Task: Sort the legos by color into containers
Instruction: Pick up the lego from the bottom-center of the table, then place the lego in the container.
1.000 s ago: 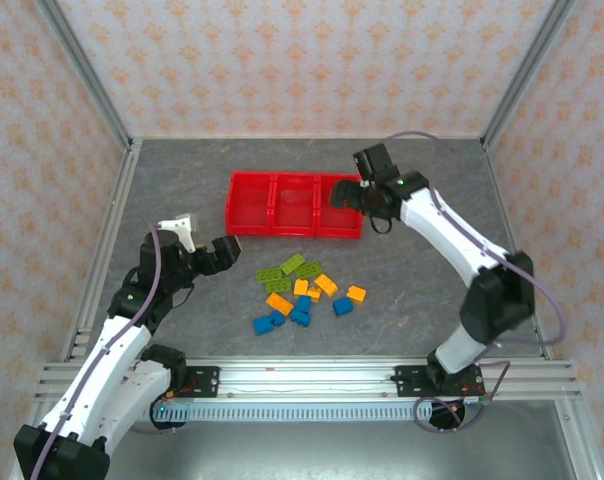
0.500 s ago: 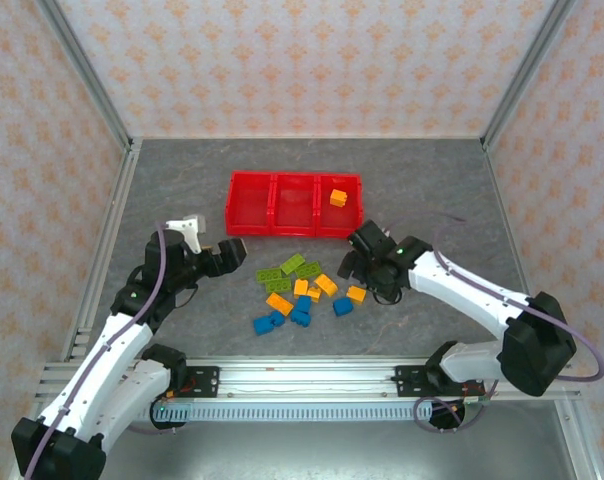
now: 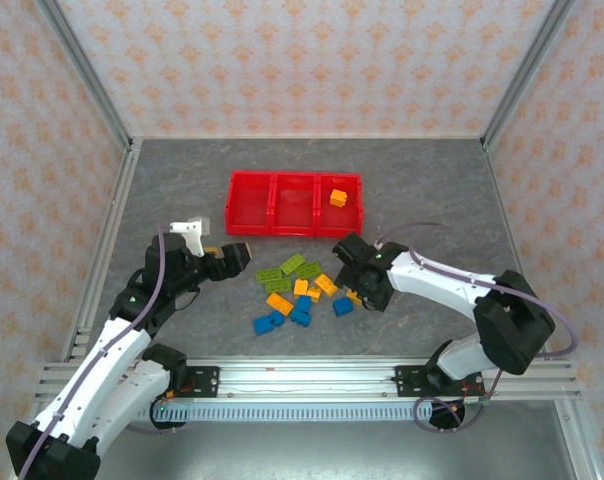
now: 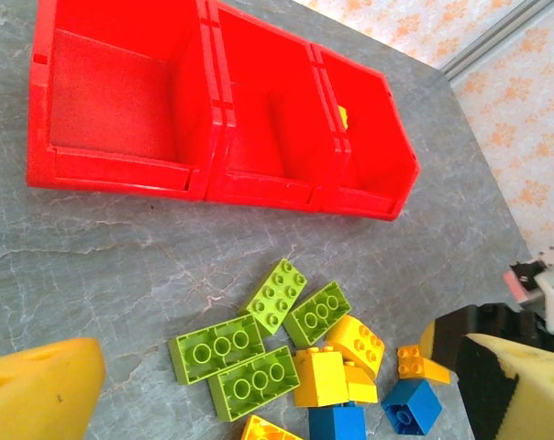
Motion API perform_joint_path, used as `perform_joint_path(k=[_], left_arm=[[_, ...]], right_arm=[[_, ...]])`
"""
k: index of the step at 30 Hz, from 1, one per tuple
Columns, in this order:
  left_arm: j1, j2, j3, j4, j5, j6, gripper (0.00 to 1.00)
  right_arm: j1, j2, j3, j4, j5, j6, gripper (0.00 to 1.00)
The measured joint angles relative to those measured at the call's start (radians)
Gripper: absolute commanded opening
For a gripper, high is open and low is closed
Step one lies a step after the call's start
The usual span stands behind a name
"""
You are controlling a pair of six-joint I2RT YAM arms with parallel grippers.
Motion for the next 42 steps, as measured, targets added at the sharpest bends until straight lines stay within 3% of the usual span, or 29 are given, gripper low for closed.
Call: perform_joint_path(k=[13, 18, 22, 32, 37, 42], left_arm=[[-0.035, -0.021, 0.0, 0.0, -0.004, 0.0, 0.99], [-0.036, -0.028, -0.004, 0.0, -0.007, 0.0, 0.99], [-0.041, -0.028, -0.006, 0.0, -0.014, 0.0, 0.99], [-0.041, -0.028, -0.006, 0.0, -0.018, 0.0, 0.99], [-0.041, -0.03, -0.006, 0.0, -0.018, 0.0, 0.99], [-0.041, -0.051, -0.009, 0.0, -0.018, 0.0, 0.99]], right_arm=[[0.005, 0.105, 0.0, 0.049, 0.043, -0.042, 0.58], [0.005, 0.106, 0.0, 0.061, 0.053, -0.07, 0.39], [0.006, 0.092, 0.067, 0.017, 0.05, -0.118, 0.35], [0.0, -0.056, 0.586, -0.069, 0.167, -0.327, 0.32], [-0.079, 0.032, 0.687, -0.036, 0.17, -0.468, 0.32], [-0.178, 0.242, 0.754, 0.003, 0.112, -0.584, 0.32]])
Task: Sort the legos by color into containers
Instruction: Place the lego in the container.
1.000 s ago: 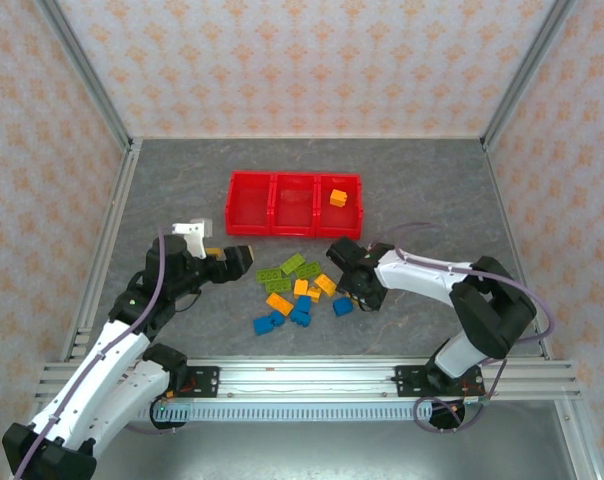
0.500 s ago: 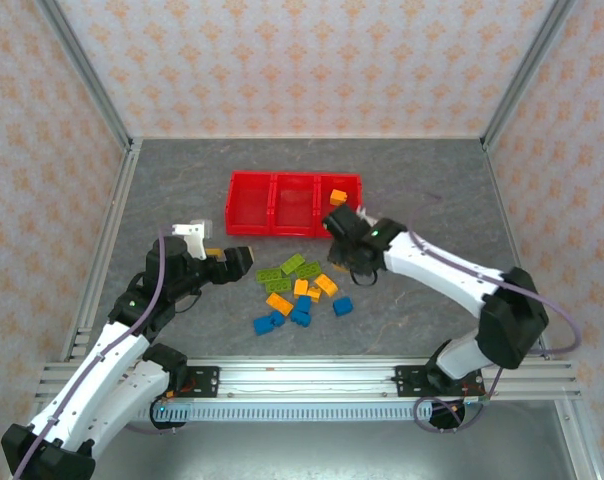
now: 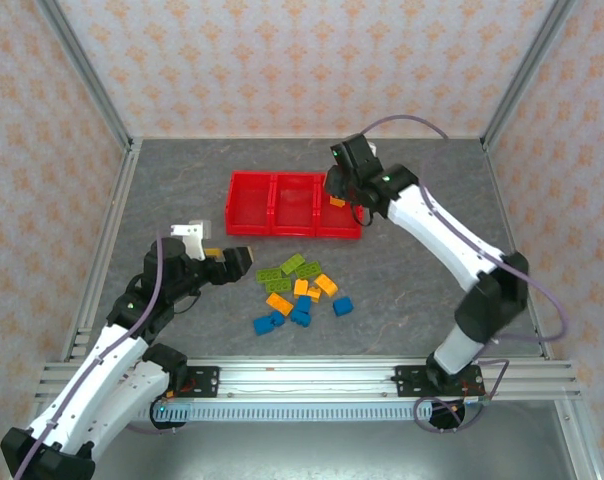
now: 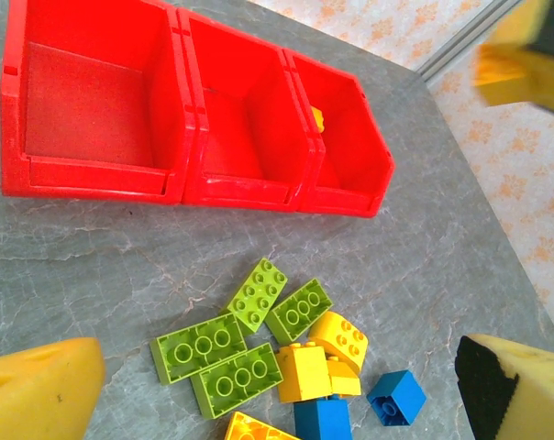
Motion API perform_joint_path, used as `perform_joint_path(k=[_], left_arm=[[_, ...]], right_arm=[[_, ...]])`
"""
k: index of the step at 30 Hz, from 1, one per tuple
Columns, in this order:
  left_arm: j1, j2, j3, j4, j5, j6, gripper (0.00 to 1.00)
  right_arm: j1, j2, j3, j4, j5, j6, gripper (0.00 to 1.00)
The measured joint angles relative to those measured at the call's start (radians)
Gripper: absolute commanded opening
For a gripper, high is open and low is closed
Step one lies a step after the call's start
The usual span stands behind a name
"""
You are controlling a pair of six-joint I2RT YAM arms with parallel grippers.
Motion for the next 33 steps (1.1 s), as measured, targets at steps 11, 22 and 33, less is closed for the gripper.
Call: perform_joint_path(k=[11, 22, 33], left_arm=[[-0.02, -0.001, -0.002, 0.0, -0.003, 0.0, 0.99], [-0.026, -0.001, -0.002, 0.0, -0.004, 0.0, 0.99], [-0.026, -0.001, -0.002, 0.0, -0.004, 0.0, 0.99]], right_arm=[[-0.095, 0.25, 0.011, 0.043, -0.115, -0.108, 0.35], [-0.095, 0.317, 0.044, 0.059, -0.135, -0.134, 0.8], [-0.086, 0.188, 0.032, -0.006, -0.144, -0.111, 1.0]])
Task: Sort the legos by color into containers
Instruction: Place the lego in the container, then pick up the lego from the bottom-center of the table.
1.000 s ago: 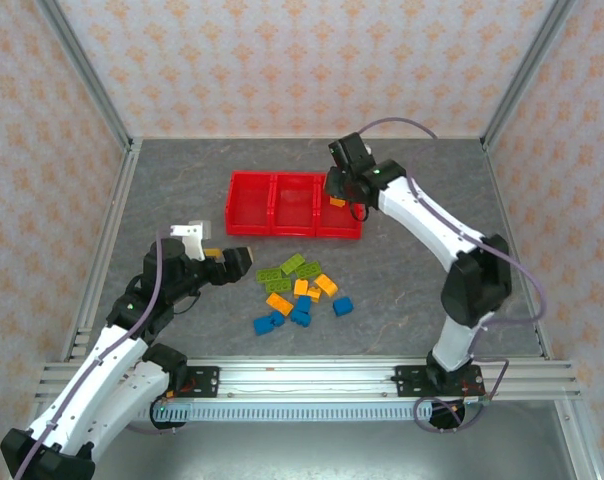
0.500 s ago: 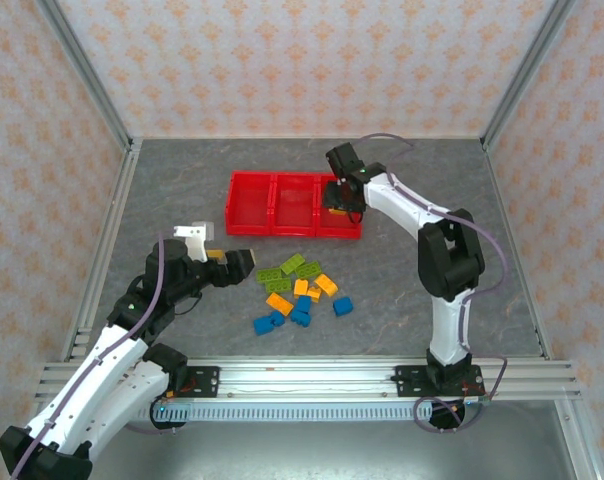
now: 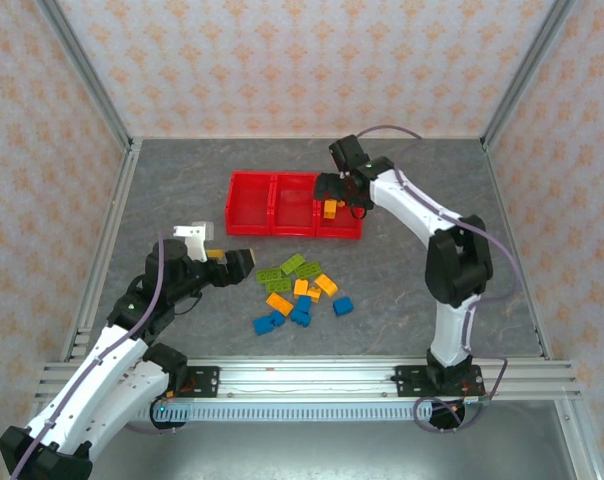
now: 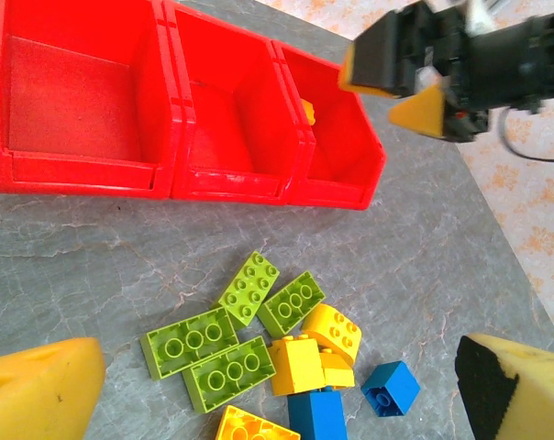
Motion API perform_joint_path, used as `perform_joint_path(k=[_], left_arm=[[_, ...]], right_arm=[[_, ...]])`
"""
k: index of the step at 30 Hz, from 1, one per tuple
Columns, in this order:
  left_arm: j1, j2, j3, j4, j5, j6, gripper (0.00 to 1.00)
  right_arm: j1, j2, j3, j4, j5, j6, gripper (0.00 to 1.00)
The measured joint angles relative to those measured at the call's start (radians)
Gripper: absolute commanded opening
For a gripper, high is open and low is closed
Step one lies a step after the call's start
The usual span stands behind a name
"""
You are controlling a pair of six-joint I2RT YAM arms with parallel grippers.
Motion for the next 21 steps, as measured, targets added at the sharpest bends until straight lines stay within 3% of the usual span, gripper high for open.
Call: perform_joint_path(k=[10, 16, 21], left_arm=[[0.0, 0.003, 0.0, 0.0, 0.004, 0.0, 0.99], [-0.006, 0.013, 0.0, 0.0, 0.004, 0.0, 0.99], [-0.006, -0.009, 0.0, 0.0, 0.004, 0.0, 0.99]], right_arm=[[0.217, -0.426, -0.303, -0.108, -0.026, -0.011, 1.0], [0.32, -0.508, -0.533, -0.173, -0.037, 0.001, 1.0], [0.349, -0.526, -0.677, -0.179, -0.074, 0.009, 0.96]])
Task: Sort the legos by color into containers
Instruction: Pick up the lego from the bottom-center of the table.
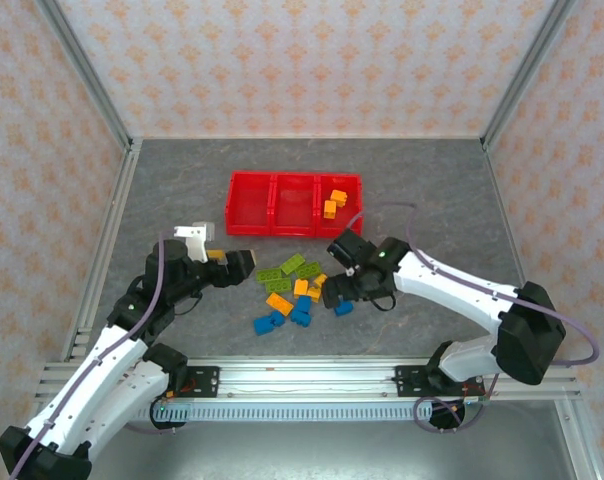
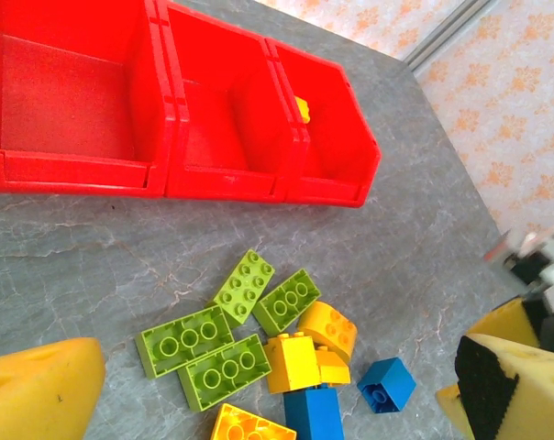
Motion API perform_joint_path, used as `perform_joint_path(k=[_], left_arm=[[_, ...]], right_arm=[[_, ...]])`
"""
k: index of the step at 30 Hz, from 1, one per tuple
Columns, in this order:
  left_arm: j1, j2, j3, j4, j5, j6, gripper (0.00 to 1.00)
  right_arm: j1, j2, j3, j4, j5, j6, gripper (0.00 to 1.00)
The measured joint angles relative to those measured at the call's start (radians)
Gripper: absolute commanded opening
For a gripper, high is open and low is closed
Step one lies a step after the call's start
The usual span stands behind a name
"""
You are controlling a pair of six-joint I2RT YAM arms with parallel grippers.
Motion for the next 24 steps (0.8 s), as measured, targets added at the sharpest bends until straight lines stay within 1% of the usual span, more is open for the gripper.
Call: perform_joint_path(k=[3, 7, 13, 16, 22, 24], left_arm=[[0.0, -0.006, 0.0, 0.0, 0.0, 0.0, 0.99], [-0.001, -0.005, 0.0, 0.0, 0.016, 0.001, 0.99], [-0.051, -0.018, 0.0, 0.0, 0.049, 0.008, 0.99], [-0.072, -0.036, 0.0, 0.001, 0.048, 0.008, 0.99], [-0.079, -0.039, 0.0, 0.001, 0.046, 0.008, 0.99], [-0.082, -0.038, 0.0, 0.0, 0.045, 0.008, 0.99]], right_arm=[[0.003, 0.002, -0.048, 0.011, -0.019, -0.006, 0.92], [0.002, 0.042, -0.058, 0.047, -0.038, -0.031, 0.87], [0.002, 0.115, -0.058, 0.103, -0.05, -0.069, 0.84], [0.003, 0.138, -0.058, 0.117, -0.053, -0.085, 0.8], [0.003, 0.176, -0.058, 0.14, -0.051, -0.106, 0.69], [0.003, 0.183, -0.058, 0.145, -0.051, -0.109, 0.68]])
